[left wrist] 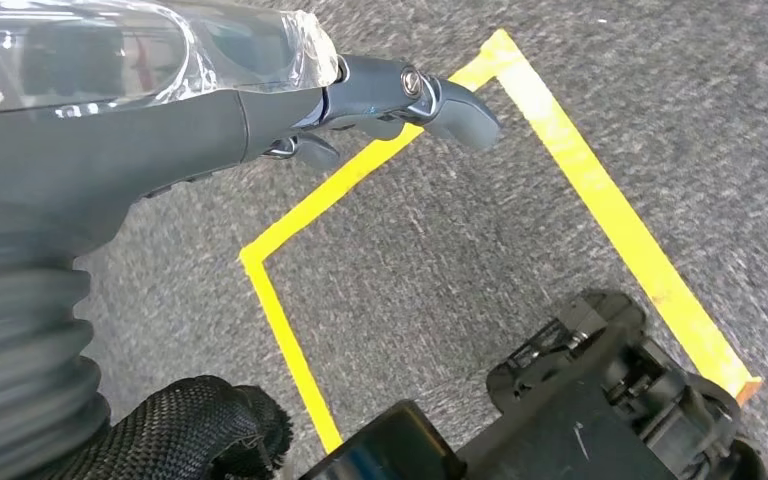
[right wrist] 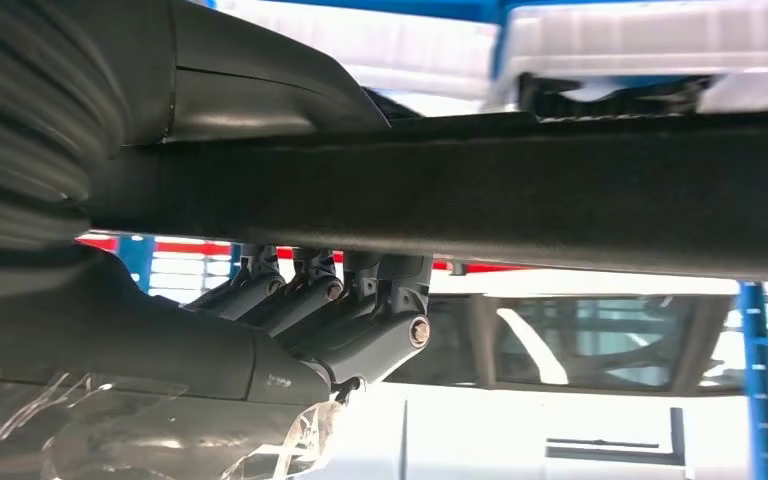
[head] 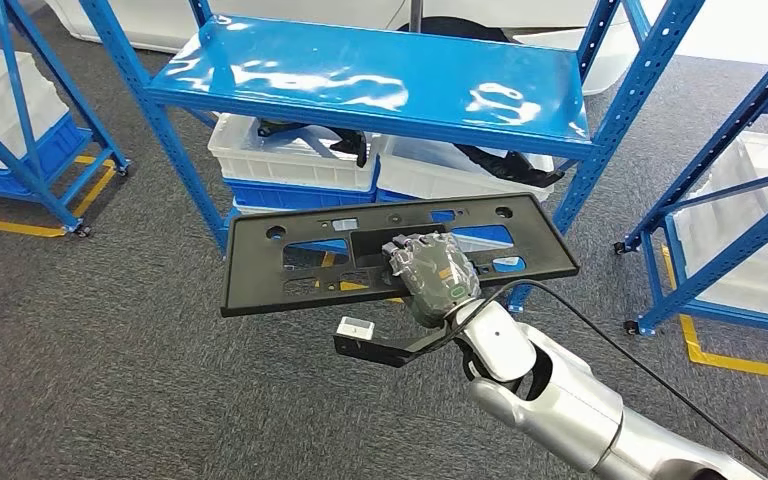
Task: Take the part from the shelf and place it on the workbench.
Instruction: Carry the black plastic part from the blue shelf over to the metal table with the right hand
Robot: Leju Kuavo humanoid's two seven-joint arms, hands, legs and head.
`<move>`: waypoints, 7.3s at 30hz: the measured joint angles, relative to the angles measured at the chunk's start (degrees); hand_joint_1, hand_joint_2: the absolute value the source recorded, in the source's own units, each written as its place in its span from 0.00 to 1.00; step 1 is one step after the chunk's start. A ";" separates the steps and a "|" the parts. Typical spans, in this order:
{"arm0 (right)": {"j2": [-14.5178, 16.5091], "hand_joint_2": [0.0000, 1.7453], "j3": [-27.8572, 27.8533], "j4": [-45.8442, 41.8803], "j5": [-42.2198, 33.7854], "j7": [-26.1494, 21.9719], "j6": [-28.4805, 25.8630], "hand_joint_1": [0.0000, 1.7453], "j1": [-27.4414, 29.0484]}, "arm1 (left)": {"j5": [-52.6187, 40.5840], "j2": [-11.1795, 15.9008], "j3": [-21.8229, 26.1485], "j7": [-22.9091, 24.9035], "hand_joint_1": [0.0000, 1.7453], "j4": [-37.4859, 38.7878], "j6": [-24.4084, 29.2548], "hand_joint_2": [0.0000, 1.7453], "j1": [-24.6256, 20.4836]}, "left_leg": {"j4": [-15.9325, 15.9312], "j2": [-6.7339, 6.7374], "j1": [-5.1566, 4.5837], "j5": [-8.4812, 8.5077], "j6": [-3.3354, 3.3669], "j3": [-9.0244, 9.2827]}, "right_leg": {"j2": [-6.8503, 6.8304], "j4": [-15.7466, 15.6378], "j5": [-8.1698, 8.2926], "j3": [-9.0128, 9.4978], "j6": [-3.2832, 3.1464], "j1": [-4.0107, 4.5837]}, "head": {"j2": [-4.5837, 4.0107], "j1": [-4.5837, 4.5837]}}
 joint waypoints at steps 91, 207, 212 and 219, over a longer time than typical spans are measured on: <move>-5.31 1.00 -7.21 -2.62 2.10 3.32 -1.45 1.00 5.24 | -1.88 3.03 0.50 0.75 0.00 -0.02 -0.46 1.00 0.92 | 1.09 1.22 -1.08 1.65 0.42 -2.77 | -3.70 -7.42 3.75 3.57 -0.73 0.69 | -0.01 -1.21; -6.91 1.00 -8.58 -5.58 1.90 3.61 0.61 1.00 3.91 | -1.36 3.32 0.59 3.51 0.00 0.00 -3.86 1.00 1.54 | 12.38 0.94 -0.67 -1.64 -0.66 -8.54 | -3.37 -9.28 6.66 2.95 -2.41 0.90 | 0.00 -1.62; -6.97 1.00 -8.63 -5.59 1.39 3.69 0.61 1.00 3.48 | -1.39 3.43 0.59 3.11 0.00 0.00 -3.43 1.00 1.56 | 2.40 4.20 -2.38 1.07 1.11 -4.00 | -6.45 -9.57 5.66 4.04 -1.34 1.42 | 0.00 -1.58; -7.49 1.00 -8.73 -5.64 1.25 3.84 0.58 1.00 3.47 | -1.40 3.19 0.61 2.98 0.00 -0.02 -3.17 1.00 1.47 | 1.51 -1.41 -1.22 1.37 2.23 -2.59 | 0.31 6.68 -1.48 -3.97 -0.22 1.05 | 0.00 -1.28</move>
